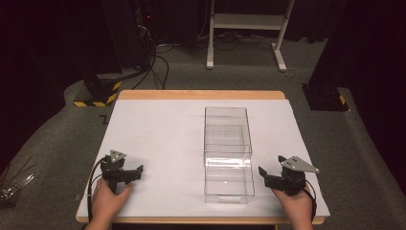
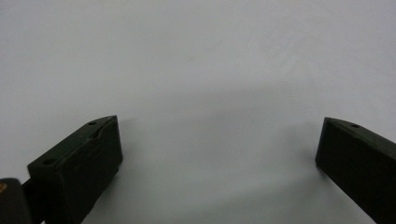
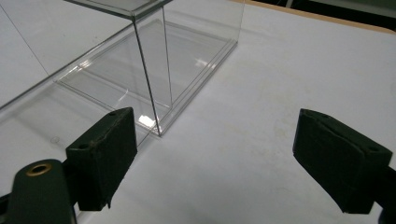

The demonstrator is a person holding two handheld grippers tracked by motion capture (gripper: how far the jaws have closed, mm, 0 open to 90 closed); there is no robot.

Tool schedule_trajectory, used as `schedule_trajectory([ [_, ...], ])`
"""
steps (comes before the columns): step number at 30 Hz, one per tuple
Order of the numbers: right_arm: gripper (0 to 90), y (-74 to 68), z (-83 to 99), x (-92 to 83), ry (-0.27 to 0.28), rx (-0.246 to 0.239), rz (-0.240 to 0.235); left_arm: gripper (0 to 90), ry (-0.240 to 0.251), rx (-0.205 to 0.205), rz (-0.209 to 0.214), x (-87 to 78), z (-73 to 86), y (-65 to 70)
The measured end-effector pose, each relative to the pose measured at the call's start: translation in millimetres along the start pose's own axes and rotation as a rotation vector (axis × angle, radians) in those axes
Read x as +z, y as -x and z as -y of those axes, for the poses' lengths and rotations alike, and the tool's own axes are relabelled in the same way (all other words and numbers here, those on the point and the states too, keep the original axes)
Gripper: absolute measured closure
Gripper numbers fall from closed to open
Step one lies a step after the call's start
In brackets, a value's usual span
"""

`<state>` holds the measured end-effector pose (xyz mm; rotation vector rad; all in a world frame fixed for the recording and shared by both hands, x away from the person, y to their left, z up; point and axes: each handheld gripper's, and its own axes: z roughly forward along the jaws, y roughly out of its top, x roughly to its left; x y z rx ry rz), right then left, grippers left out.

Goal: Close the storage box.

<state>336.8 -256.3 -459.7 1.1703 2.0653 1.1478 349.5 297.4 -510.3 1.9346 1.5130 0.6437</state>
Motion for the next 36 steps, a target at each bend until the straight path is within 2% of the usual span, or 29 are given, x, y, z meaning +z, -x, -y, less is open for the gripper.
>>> schedule_trajectory([
  [9, 13.6, -3.7, -1.5, -5.1, 0.015, -0.023, -0.018, 0.7, -0.001, -0.001, 0.002, 0.0, -0.2, -0.2],
  [17, 13.7, -9.3, -2.4, -19.3, 0.047, -0.003, -0.04, 0.7, -0.001, -0.001, 0.003, 0.0, -0.2, -0.2],
  [22, 13.7, -13.3, -3.0, -24.9, 0.061, 0.022, -0.076, 0.7, -0.003, 0.0, 0.006, -0.1, -0.4, -0.6],
  [30, 13.9, -17.2, -2.3, -29.4, 0.062, 0.022, -0.108, 0.6, -0.001, 0.0, 0.006, 0.0, -0.3, -0.7],
  [36, 14.1, -21.3, 1.1, -36.0, 0.094, 0.028, -0.128, 0.6, -0.002, 0.001, 0.005, -0.1, -0.2, -0.7],
])
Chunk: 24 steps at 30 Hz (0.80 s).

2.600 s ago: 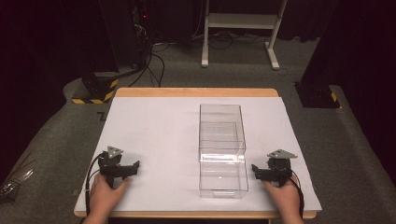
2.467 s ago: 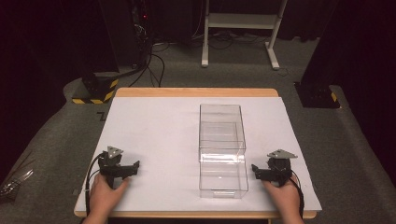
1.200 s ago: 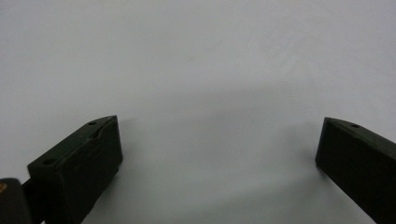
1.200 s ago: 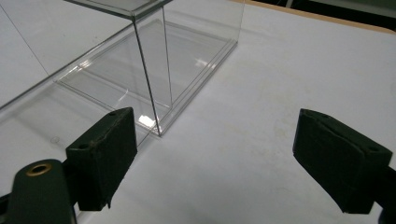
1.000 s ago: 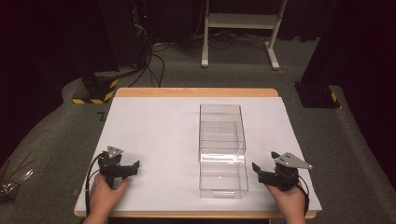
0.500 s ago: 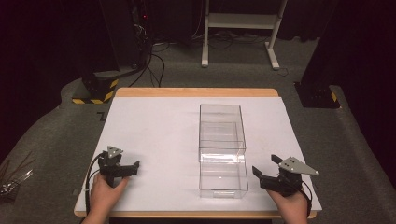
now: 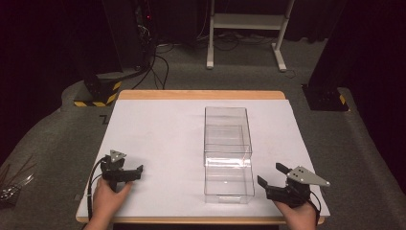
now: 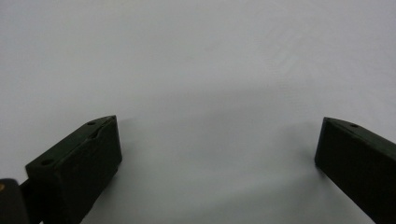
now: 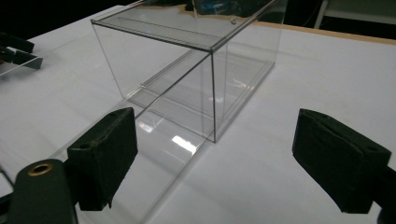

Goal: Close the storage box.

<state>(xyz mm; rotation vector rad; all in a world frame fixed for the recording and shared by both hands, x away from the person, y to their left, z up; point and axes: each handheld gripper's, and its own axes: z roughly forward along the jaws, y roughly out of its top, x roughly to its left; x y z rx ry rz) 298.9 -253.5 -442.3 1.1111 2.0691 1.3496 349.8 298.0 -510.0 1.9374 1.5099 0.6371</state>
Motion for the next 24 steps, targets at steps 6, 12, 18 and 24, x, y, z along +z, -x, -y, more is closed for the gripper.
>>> schedule_trajectory([
  [6, 14.1, -10.2, -1.6, -6.4, 0.018, -0.013, -0.016, 0.6, 0.002, -0.003, 0.0, 0.2, 0.1, 0.2],
  [12, 14.1, -18.5, -3.3, -11.1, 0.033, -0.02, -0.045, 0.6, 0.002, -0.003, 0.001, 0.1, 0.1, 0.1],
  [18, 14.5, -28.9, -2.9, -12.9, 0.038, -0.026, -0.09, 0.6, 0.002, -0.001, 0.0, 0.1, 0.1, 0.0],
  [24, 14.8, -34.3, -1.5, -11.3, 0.028, -0.015, -0.12, 0.6, 0.001, -0.001, 0.0, 0.1, 0.1, 0.0],
])
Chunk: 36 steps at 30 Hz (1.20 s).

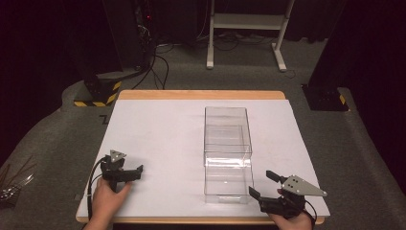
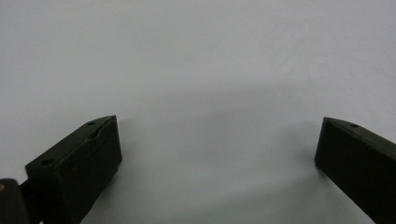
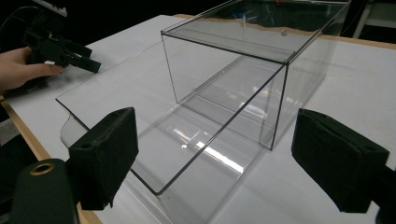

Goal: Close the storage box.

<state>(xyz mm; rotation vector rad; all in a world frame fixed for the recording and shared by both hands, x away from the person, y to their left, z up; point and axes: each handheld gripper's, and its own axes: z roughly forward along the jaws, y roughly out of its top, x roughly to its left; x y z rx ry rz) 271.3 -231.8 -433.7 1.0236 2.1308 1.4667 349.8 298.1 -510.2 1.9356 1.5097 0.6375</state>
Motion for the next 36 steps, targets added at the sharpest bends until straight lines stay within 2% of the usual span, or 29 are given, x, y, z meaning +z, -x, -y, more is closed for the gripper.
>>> schedule_trajectory([
  [5, 15.3, -4.7, 9.0, -0.6, -0.017, 0.017, -0.025, 0.6, 0.0, -0.002, 0.001, 0.1, 0.0, 0.1],
  [10, 15.7, -10.4, 16.1, -1.8, -0.036, 0.01, -0.017, 0.6, -0.001, 0.0, 0.0, -0.1, 0.0, 0.0],
  [19, 17.0, -9.8, 21.8, 5.3, -0.071, 0.002, -0.009, 0.6, 0.001, 0.0, 0.0, 0.1, 0.0, 0.0],
  [36, 16.6, -7.5, 21.3, 12.4, -0.056, -0.001, -0.013, 0.6, 0.0, 0.0, -0.001, -0.1, 0.1, 0.2],
])
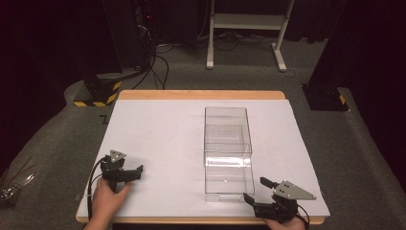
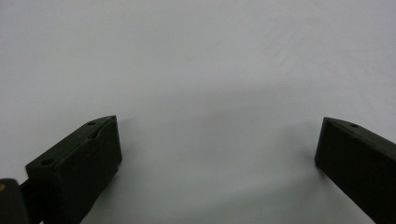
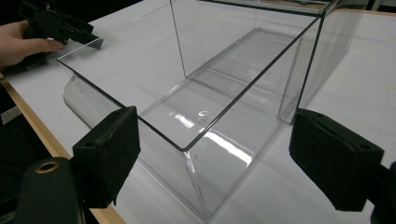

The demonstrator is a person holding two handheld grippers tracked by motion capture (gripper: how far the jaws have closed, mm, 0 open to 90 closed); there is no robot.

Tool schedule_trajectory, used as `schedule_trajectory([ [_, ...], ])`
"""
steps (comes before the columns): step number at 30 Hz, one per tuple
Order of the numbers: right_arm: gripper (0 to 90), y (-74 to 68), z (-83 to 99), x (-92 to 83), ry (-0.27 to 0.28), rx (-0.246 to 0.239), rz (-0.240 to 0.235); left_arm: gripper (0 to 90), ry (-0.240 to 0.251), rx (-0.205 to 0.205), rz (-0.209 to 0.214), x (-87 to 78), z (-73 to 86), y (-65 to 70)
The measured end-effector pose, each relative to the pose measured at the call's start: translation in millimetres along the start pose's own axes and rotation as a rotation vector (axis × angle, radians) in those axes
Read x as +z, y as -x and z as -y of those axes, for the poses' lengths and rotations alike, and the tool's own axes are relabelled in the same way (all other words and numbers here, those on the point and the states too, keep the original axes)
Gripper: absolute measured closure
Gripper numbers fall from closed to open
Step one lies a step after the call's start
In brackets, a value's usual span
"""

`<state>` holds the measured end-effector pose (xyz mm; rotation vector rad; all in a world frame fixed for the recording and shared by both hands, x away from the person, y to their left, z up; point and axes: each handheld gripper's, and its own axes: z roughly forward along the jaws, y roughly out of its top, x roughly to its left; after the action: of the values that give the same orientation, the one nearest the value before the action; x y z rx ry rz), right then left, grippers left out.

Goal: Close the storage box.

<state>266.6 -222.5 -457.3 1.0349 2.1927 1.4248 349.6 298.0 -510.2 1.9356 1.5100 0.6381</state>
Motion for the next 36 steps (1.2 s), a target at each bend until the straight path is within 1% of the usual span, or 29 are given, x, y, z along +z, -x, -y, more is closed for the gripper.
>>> schedule_trajectory([
  [21, 17.3, 13.5, -9.2, 12.1, 0.025, 0.024, 0.034, 0.6, 0.001, 0.0, -0.001, 0.1, 0.1, 0.1],
  [28, 17.3, 17.6, -12.6, 18.3, 0.031, 0.025, 0.039, 0.6, 0.0, 0.0, 0.0, 0.0, 0.0, 0.0],
  [36, 17.3, 23.4, -16.3, 22.8, 0.031, 0.037, 0.041, 0.7, 0.0, 0.0, -0.001, 0.0, 0.0, 0.0],
])
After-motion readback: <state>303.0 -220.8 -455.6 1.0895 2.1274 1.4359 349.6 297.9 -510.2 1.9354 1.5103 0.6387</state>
